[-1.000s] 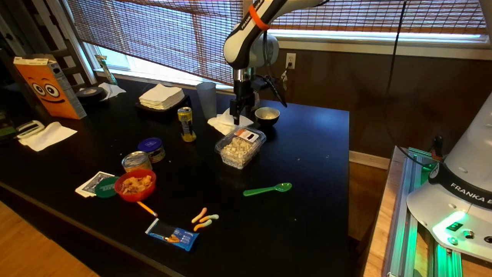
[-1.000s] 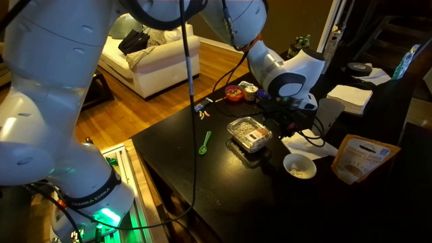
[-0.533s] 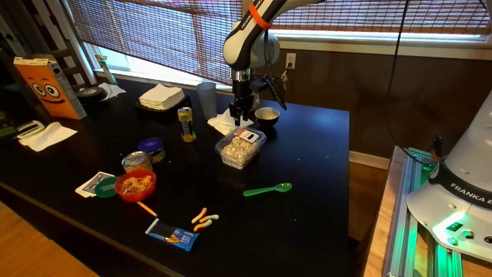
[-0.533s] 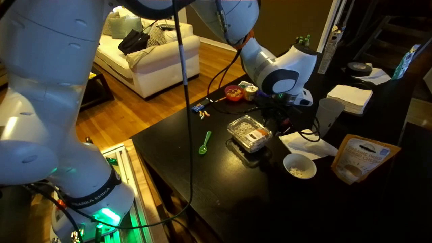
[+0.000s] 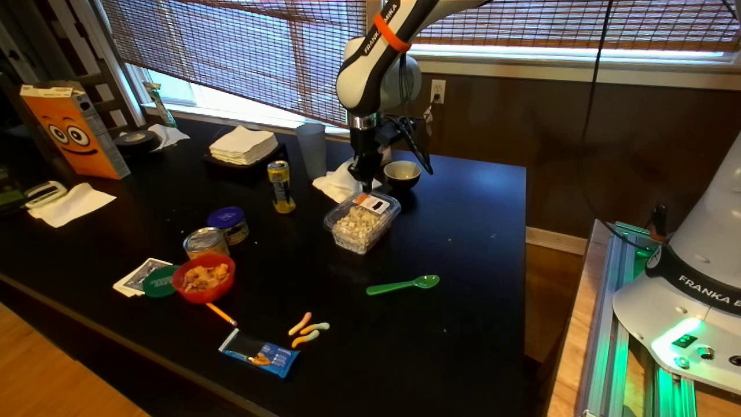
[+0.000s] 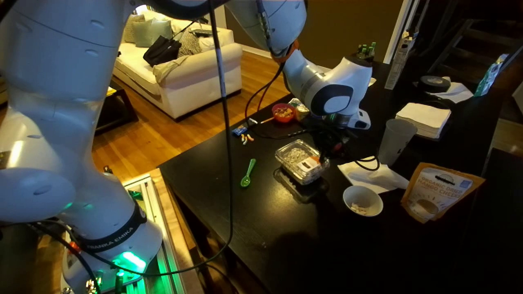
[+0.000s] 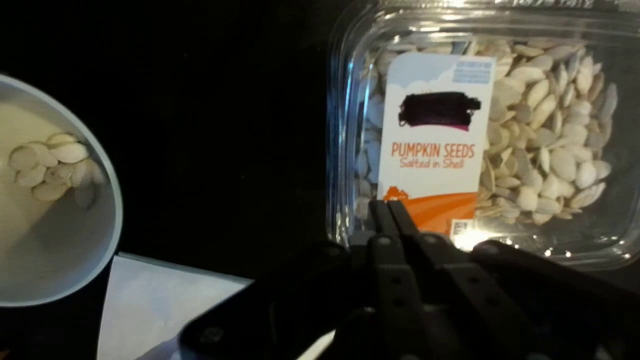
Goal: Move the lunchbox to the right
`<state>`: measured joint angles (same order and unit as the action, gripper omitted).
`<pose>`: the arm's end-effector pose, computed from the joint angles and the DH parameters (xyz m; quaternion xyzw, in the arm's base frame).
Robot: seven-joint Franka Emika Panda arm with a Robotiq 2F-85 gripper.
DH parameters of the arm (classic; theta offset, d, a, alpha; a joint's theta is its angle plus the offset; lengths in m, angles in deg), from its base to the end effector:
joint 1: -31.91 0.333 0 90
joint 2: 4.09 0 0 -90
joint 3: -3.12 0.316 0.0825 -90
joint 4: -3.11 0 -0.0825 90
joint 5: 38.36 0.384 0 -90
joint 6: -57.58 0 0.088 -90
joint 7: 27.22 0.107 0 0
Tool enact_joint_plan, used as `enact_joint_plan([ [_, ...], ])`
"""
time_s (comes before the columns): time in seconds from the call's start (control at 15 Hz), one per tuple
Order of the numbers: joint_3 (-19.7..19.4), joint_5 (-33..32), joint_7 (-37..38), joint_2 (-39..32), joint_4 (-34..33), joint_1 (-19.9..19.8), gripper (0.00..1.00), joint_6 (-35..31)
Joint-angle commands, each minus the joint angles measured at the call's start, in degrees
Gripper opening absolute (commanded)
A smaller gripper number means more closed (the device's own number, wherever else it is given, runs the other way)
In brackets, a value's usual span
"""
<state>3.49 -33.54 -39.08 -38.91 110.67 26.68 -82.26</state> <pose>0.6288 -0.0535 0.1807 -0.9990 -0.0278 0.0178 0.0312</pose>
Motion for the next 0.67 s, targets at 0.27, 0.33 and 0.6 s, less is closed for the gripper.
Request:
enact_joint_plan([
  [0.27, -1.1, -3.1, 3.6, -1.0, 1.7, 1.9, 0.0, 0.7],
  [0.33, -1.0, -3.1, 3.6, -0.7, 1.7, 1.9, 0.0, 0.5],
  [0.6, -0.3, -2.6, 2.9, 1.0, 1.7, 1.7, 0.0, -0.1],
])
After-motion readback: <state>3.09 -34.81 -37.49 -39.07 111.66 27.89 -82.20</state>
